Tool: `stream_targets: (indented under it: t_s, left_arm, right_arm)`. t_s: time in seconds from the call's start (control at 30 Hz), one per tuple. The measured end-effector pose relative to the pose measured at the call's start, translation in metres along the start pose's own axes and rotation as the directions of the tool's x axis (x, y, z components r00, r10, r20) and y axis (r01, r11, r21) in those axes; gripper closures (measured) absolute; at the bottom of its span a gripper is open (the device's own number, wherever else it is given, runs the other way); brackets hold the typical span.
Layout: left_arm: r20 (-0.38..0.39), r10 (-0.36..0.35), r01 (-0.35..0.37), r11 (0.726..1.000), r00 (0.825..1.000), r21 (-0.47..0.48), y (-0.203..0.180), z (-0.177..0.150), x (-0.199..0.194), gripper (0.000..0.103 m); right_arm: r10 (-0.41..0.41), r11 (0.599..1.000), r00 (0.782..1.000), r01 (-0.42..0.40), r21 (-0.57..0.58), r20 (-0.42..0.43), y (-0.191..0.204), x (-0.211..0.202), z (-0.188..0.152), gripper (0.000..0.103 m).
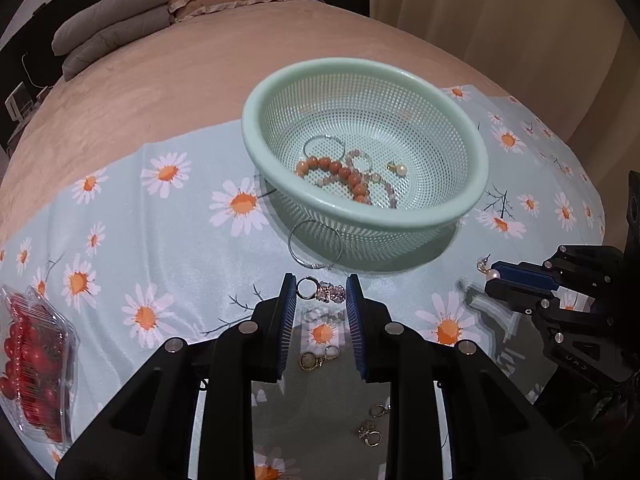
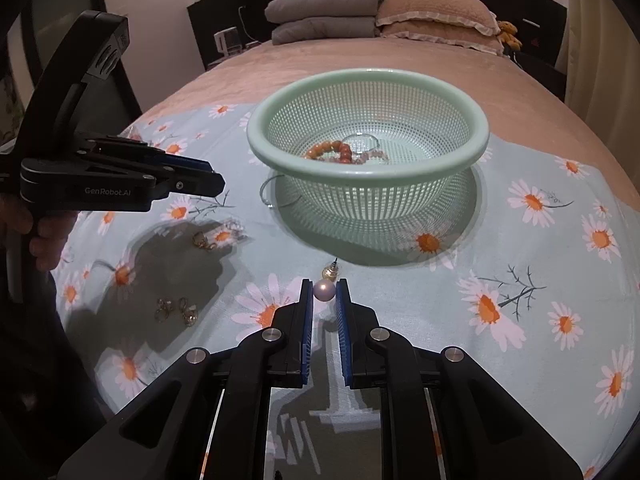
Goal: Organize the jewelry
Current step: 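Carry both earrings over the basket and open both tools to drop them, then grasp the large silver hoop with the left tool while the right tool grasps a gold earring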
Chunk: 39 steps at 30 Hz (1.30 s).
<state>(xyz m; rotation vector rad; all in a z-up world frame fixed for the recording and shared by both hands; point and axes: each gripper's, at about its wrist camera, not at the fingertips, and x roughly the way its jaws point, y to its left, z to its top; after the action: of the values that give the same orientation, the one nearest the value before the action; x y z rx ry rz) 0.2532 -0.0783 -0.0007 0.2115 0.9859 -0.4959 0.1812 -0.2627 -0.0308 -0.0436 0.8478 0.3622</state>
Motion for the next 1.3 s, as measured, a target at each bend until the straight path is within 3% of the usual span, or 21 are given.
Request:
stream_targets:
  t_s: [0.23,0.6,1.07,1.17,1.2,1.23,1.27,1.3]
  left_arm:
    - [0.051,0.017,-0.021,0.998,0.999,0.065,-0.008,0.037,-0.017,0.077]
    - [0.010,-0.004,0.003,0.995,1.000,0.098,-0.025,0.074,0.027,0.077]
    - [-0.063,-0.005,0.013,0.992,0.998,0.122,-0.031,0.092,0.081,0.077]
    - [-0.032,0.047,-0.043,0.994,0.998,0.101,-0.025,0.090,0.078,0.075]
    - [-0.011,0.062,-0.061,0.995,0.998,0.081,-0.020,0.090,0.073,0.062]
    - [0.013,0.060,-0.061,0.997,0.998,0.057,-0.015,0.090,0.067,0.044]
    - [0.043,0.044,-0.046,0.998,0.998,0.037,-0.010,0.089,0.060,0.037]
    - [0.067,0.041,-0.043,0.999,0.997,0.026,-0.007,0.089,0.053,0.020]
  right_arm:
    - [-0.003,1.000,0.998,0.004,-0.005,0.061,-0.014,-0.014,0.032,0.092]
    - [0.005,1.000,0.998,-0.003,-0.029,0.063,-0.042,0.008,0.091,0.092]
    - [-0.024,0.999,1.000,0.023,-0.040,-0.009,-0.054,0.057,0.095,0.092]
    - [-0.050,0.998,0.998,0.051,-0.045,0.030,-0.055,0.050,0.096,0.090]
    - [-0.059,0.997,0.997,0.061,-0.048,0.049,-0.056,0.044,0.096,0.088]
    - [-0.078,0.996,0.994,0.081,-0.045,0.074,-0.057,0.038,0.096,0.075]
    - [-0.106,0.994,0.989,0.109,-0.029,0.104,-0.059,0.032,0.096,0.062]
    - [-0.137,0.990,0.982,0.138,-0.001,0.133,-0.062,0.026,0.098,0.027]
